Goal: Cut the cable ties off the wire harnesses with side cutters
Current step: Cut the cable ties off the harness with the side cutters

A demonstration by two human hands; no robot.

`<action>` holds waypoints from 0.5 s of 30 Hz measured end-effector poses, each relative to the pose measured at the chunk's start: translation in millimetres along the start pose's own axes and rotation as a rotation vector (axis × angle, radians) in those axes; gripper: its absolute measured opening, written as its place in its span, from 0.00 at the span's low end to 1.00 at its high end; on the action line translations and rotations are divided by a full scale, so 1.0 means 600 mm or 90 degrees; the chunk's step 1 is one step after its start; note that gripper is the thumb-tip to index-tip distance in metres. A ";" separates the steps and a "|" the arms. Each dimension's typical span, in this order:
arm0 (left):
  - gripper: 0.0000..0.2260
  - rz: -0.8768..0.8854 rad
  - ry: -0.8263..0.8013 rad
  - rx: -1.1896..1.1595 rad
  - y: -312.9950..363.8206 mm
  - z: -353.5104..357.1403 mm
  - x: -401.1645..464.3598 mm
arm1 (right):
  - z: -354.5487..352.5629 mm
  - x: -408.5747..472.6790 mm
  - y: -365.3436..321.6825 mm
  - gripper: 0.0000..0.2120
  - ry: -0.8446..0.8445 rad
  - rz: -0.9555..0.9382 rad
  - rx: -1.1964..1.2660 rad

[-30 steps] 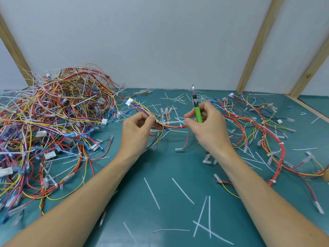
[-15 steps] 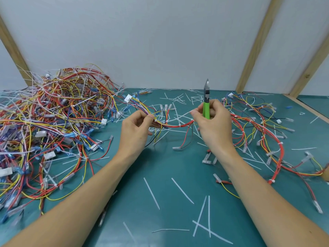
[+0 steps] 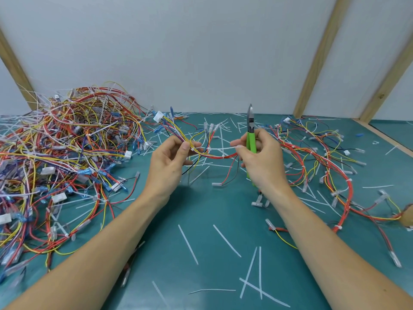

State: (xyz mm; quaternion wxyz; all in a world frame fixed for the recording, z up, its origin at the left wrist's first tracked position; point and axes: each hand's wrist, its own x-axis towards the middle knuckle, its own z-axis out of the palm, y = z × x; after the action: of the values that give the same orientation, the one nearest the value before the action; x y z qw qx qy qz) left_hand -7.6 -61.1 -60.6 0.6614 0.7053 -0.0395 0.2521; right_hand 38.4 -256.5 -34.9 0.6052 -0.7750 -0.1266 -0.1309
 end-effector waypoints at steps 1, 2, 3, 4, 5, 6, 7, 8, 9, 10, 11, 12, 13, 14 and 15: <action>0.09 -0.014 0.009 -0.015 0.000 0.000 0.001 | 0.001 0.000 0.003 0.11 -0.019 0.003 -0.011; 0.08 -0.029 0.020 -0.032 0.000 0.000 0.001 | 0.002 0.000 0.006 0.11 -0.039 0.005 -0.023; 0.07 -0.045 0.032 -0.050 0.001 0.000 0.002 | 0.004 -0.001 0.008 0.11 -0.059 0.006 -0.039; 0.07 -0.061 0.043 -0.071 0.002 0.000 0.003 | 0.007 -0.003 0.009 0.10 -0.076 0.007 -0.055; 0.06 -0.078 0.054 -0.093 0.003 0.000 0.003 | 0.009 -0.004 0.011 0.11 -0.088 0.004 -0.072; 0.06 -0.095 0.063 -0.112 0.003 -0.001 0.004 | 0.011 -0.005 0.011 0.11 -0.096 -0.002 -0.090; 0.06 -0.110 0.070 -0.126 0.004 -0.002 0.004 | 0.012 -0.007 0.011 0.11 -0.100 -0.011 -0.109; 0.06 -0.122 0.075 -0.134 0.004 -0.003 0.005 | 0.012 -0.008 0.010 0.11 -0.103 -0.020 -0.121; 0.06 -0.131 0.076 -0.138 0.004 -0.004 0.005 | 0.012 -0.009 0.009 0.10 -0.102 -0.027 -0.121; 0.07 -0.137 0.074 -0.141 0.005 -0.005 0.005 | 0.012 -0.009 0.008 0.10 -0.098 -0.031 -0.112; 0.07 -0.140 0.071 -0.144 0.007 -0.004 0.005 | 0.011 -0.009 0.007 0.10 -0.090 -0.033 -0.101; 0.07 -0.142 0.068 -0.147 0.008 -0.004 0.005 | 0.011 -0.009 0.006 0.09 -0.081 -0.036 -0.094; 0.07 -0.144 0.066 -0.148 0.009 -0.003 0.004 | 0.010 -0.008 0.005 0.09 -0.074 -0.040 -0.092; 0.07 -0.149 0.067 -0.149 0.010 -0.002 0.003 | 0.009 -0.008 0.005 0.09 -0.069 -0.043 -0.093; 0.07 -0.155 0.069 -0.151 0.010 -0.002 0.003 | 0.008 -0.007 0.006 0.08 -0.070 -0.044 -0.093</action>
State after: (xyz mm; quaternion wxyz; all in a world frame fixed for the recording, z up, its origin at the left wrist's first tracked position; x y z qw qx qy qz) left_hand -8.7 -60.3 -54.1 0.7669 0.6071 0.0522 0.2012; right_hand 36.1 -252.7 -40.6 0.5344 -0.8182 -0.1766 -0.1178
